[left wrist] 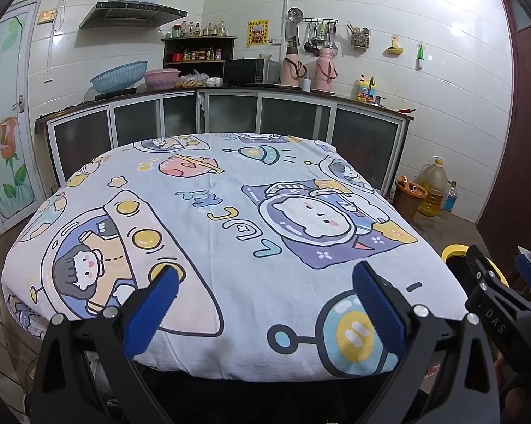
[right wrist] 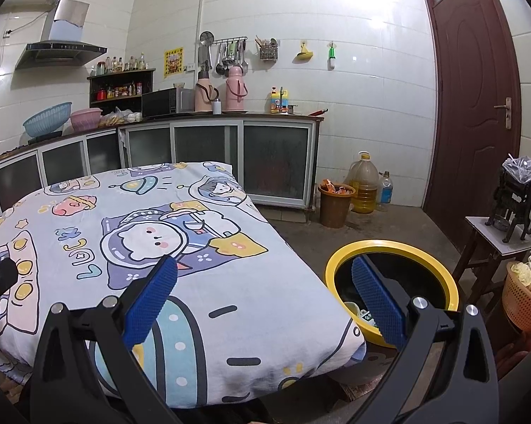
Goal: Collect trash
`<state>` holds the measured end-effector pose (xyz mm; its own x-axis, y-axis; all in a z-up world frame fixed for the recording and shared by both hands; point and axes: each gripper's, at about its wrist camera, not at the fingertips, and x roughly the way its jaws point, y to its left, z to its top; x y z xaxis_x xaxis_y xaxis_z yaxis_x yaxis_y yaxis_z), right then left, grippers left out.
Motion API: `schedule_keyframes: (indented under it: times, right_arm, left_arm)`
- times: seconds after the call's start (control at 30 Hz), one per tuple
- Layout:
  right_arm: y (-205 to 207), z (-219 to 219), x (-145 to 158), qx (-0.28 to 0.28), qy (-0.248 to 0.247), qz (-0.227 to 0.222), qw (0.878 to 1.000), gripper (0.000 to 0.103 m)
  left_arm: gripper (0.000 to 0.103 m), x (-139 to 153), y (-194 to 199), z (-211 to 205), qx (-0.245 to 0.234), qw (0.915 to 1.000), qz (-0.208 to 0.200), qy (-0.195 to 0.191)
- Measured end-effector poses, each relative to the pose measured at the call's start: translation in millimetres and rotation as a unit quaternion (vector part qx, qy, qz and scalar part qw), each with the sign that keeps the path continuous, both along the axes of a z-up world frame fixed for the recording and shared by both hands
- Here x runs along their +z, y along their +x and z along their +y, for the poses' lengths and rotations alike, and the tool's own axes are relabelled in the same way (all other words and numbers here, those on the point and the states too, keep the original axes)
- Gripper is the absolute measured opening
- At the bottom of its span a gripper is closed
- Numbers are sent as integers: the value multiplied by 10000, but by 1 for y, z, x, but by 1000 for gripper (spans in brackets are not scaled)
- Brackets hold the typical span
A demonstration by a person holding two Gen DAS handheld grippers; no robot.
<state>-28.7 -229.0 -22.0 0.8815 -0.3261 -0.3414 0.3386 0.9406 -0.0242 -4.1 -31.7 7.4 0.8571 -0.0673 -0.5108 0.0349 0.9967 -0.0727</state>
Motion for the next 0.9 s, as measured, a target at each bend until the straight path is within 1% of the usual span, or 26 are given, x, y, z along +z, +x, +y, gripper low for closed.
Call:
schedule_keyframes:
  times: [0.9]
  right_arm:
    - [0,-1,-4,6,38,47,10000,95]
  left_arm:
    - [95,-3,1,-1,-23,10000,19,-1]
